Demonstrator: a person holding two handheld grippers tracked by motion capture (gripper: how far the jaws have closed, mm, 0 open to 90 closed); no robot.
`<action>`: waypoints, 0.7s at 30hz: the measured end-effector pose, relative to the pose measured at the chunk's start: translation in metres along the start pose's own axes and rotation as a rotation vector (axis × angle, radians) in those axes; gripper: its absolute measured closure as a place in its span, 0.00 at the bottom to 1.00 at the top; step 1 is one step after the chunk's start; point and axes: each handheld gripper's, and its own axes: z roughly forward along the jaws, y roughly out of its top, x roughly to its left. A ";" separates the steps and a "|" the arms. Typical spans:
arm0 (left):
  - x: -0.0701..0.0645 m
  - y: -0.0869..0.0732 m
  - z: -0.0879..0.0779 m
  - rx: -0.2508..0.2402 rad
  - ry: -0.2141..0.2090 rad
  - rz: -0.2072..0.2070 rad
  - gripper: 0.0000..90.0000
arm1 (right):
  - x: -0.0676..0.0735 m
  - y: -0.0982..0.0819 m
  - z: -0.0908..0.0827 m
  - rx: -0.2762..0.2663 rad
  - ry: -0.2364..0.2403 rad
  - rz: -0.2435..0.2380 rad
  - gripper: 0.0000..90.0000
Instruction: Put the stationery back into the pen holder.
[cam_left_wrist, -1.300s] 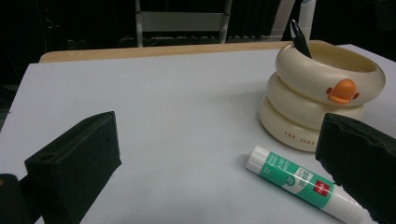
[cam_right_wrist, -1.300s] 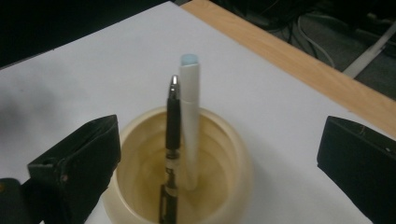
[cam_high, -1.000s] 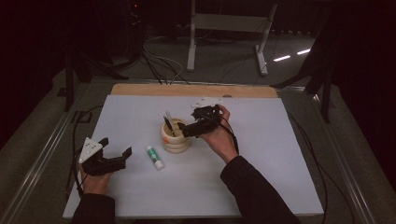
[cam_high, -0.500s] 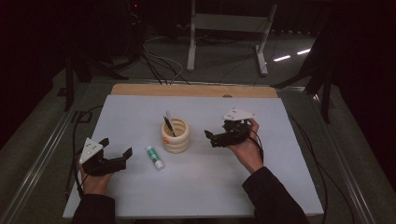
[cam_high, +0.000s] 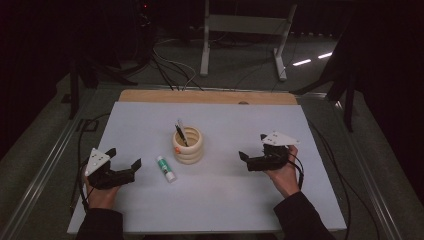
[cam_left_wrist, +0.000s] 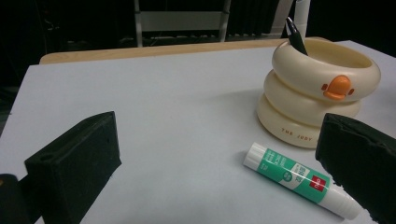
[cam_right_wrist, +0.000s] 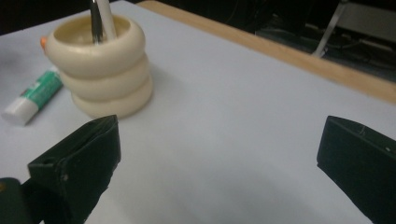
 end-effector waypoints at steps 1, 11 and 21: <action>0.000 0.000 0.000 0.001 0.000 -0.001 0.00 | -0.001 -0.004 -0.003 -0.001 -0.004 0.002 0.00; 0.001 0.000 -0.001 -0.006 -0.002 0.001 0.00 | -0.007 -0.038 -0.029 -0.048 -0.006 0.052 0.00; -0.001 0.002 -0.003 -0.011 -0.002 0.014 0.00 | -0.013 -0.051 -0.044 -0.102 -0.034 0.067 0.00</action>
